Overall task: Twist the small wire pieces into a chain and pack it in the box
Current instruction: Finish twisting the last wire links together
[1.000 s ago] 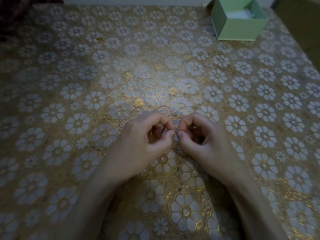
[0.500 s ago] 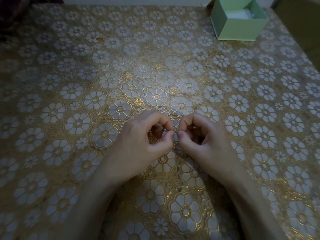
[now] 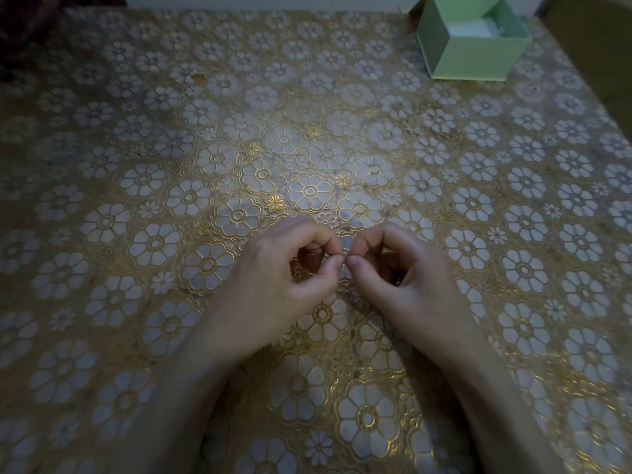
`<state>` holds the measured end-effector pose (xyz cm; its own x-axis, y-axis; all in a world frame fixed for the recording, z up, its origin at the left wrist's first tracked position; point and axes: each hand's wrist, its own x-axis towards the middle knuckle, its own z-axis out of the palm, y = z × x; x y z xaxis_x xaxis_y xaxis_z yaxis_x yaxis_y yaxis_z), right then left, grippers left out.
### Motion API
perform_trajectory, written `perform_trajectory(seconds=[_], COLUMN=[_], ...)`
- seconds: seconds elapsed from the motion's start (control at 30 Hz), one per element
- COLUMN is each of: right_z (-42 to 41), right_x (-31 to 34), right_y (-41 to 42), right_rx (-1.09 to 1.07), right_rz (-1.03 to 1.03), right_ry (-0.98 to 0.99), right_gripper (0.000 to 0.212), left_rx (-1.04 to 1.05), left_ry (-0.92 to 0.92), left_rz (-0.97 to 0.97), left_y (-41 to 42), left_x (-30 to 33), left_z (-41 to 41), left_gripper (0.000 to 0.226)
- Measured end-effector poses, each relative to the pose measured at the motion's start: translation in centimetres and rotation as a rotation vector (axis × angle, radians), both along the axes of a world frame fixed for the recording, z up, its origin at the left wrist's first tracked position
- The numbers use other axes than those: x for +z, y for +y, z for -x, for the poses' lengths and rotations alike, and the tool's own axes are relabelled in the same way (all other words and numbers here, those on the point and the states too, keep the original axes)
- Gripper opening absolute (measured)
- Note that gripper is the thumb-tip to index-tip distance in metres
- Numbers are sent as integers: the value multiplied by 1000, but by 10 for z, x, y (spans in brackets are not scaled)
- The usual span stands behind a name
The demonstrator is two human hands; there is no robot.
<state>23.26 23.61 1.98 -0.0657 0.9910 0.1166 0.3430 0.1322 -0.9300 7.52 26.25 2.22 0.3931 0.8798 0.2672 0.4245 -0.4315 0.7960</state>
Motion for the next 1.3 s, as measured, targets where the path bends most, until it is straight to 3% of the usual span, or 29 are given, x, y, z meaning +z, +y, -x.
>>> perform_trajectory(seconds=[0.27, 0.77, 1.07, 1.3], right_z=[1, 1, 0, 0], right_x=[-4, -2, -1, -2], right_y=[1, 1, 1, 0], right_rx=[-19, -34, -10, 2], right_rz=[-10, -15, -9, -28], right_ry=[-26, -59, -64, -94], right_gripper=[17, 11, 7, 8], left_rx=[11, 44, 19, -34], left_ry=[25, 53, -16, -6], left_rz=[-19, -7, 180, 175], left_y=[-2, -3, -5, -5], left_x=[1, 0, 2, 4], left_z=[-1, -2, 2, 4], left_gripper=[10, 8, 3, 2])
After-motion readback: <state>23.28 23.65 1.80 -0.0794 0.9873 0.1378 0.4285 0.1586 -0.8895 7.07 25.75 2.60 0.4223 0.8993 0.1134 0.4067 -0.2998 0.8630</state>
